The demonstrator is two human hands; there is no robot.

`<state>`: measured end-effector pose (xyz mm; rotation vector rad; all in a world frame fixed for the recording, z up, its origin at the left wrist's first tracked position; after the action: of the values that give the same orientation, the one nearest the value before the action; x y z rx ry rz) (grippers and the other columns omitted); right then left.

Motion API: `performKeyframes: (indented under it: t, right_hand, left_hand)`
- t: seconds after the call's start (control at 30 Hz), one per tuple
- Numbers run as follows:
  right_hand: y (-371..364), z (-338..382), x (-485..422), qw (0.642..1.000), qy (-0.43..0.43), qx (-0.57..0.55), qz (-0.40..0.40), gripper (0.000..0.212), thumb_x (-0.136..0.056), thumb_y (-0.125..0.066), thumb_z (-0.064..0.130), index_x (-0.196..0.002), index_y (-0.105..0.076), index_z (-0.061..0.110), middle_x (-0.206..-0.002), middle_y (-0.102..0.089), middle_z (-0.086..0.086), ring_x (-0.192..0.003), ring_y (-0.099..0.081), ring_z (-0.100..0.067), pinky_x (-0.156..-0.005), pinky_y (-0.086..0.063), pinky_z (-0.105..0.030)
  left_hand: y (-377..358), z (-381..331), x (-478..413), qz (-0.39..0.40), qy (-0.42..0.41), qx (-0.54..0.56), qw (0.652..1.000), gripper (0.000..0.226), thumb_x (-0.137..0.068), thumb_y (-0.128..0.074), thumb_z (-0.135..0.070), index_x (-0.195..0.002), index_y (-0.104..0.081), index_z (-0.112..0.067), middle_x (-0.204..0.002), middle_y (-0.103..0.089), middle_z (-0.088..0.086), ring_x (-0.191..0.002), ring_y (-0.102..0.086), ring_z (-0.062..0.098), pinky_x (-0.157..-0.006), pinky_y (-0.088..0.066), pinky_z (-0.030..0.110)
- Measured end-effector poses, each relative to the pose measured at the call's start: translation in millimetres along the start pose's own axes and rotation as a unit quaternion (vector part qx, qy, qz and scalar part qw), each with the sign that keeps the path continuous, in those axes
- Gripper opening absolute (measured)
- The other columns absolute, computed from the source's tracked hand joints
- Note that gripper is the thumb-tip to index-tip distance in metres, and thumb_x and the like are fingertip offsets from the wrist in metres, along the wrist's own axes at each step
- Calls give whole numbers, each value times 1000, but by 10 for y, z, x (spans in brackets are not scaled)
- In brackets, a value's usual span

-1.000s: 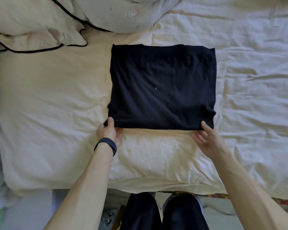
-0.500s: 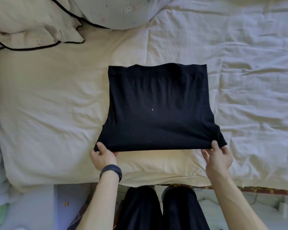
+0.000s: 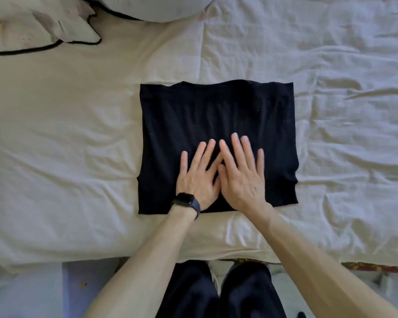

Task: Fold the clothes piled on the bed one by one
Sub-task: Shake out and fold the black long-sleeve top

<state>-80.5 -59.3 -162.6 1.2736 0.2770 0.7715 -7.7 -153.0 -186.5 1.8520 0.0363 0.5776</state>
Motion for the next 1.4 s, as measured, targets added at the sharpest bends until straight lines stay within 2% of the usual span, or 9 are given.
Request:
performKeyframes:
  t: [0.1, 0.3, 0.43, 0.53, 0.77, 0.87, 1.0, 1.27, 1.4]
  right_hand:
    - [-208, -314, -355, 993, 65, 85, 39, 61, -108, -33, 49, -163, -20, 28, -171, -10, -3, -158, -4, -21, -126, -3, -57]
    - [42, -1161, -731, 975, -212, 65, 2, 67, -105, -22, 55, -164, -5, 28, -171, 8, -8, -157, 15, -23, -121, 6, -65]
    - [64, -528, -1003, 997, -35, 60, -35, 67, -106, -28, 52, -164, -6, 29, -172, 8, -4, -158, 11, -22, -123, 14, -56]
    - [-90, -435, -1266, 998, 18, 66, 12, 63, -107, -21, 55, -164, -4, 32, -172, 6, 2, -157, 15, -17, -124, 12, -56]
    - [156, -1277, -1477, 979, -199, 29, 27, 66, -102, -8, 62, -161, 9, 39, -169, 23, 1, -152, 30, -16, -121, 17, -60]
    - [282, -1113, -1344, 986, -163, 26, -14, 65, -104, -16, 58, -163, 4, 36, -170, 17, -1, -154, 26, -16, -122, 17, -57]
    - [82, -632, -1094, 996, 49, 63, 40, 60, -108, -19, 53, -163, -5, 36, -171, 12, 2, -157, 15, -17, -125, 6, -55]
    - [200, -1553, -1578, 984, -163, -34, 69, 62, -101, -1, 61, -160, 10, 44, -168, 24, 1, -152, 29, -17, -121, 17, -57]
    - [362, -1839, -924, 981, -174, -65, 59, 61, -103, -11, 59, -160, 8, 45, -170, 19, 1, -155, 22, -17, -122, 12, -57]
  left_hand:
    - [-58, 654, -260, 1, 73, -29, 997, 59, -102, -21, -56, -157, -4, -43, -169, -1, -4, -155, 0, 21, -121, -2, 58]
    - [375, 1257, -589, -86, 161, -63, 981, 63, -102, -26, -51, -159, -4, -37, -169, -1, 3, -155, 0, 27, -119, 0, 63]
    - [426, 617, -923, -108, 35, -61, 992, 63, -102, -32, -51, -160, -12, -37, -169, -2, 1, -155, -2, 25, -120, 3, 57]
    - [353, 817, -1141, -69, 46, -42, 996, 61, -103, -28, -55, -158, -6, -43, -169, 3, -4, -155, 5, 24, -121, 3, 55]
    - [724, 1688, -1230, -98, 240, -18, 966, 60, -105, -25, -51, -160, -6, -37, -169, 4, 4, -154, 4, 31, -119, 0, 66]
    - [786, 1143, -1123, -149, 142, -34, 978, 61, -102, -35, -47, -159, -21, -30, -168, -10, 8, -154, -9, 31, -117, -3, 64]
    - [299, 156, -745, -86, -24, -48, 995, 66, -98, -35, -56, -159, -16, -37, -169, -4, 0, -155, -4, 26, -119, -7, 64]
    - [113, 467, -599, -37, 159, -12, 987, 66, -98, -15, -65, -157, 4, -44, -168, 10, 0, -154, 10, 30, -114, 3, 69]
    - [30, -558, -334, -43, 11, 0, 999, 75, -94, -30, -68, -160, -14, -35, -169, 0, 2, -155, 2, 27, -117, 2, 63]
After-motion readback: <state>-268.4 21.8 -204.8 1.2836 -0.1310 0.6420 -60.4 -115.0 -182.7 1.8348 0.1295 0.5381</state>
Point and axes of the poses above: each hand's wrist, its own x-axis away from the middle knuckle, its own y-axis out of the back of the hand, z = x × y, the point moved 7 cm from there along -x, towards the middle knuckle
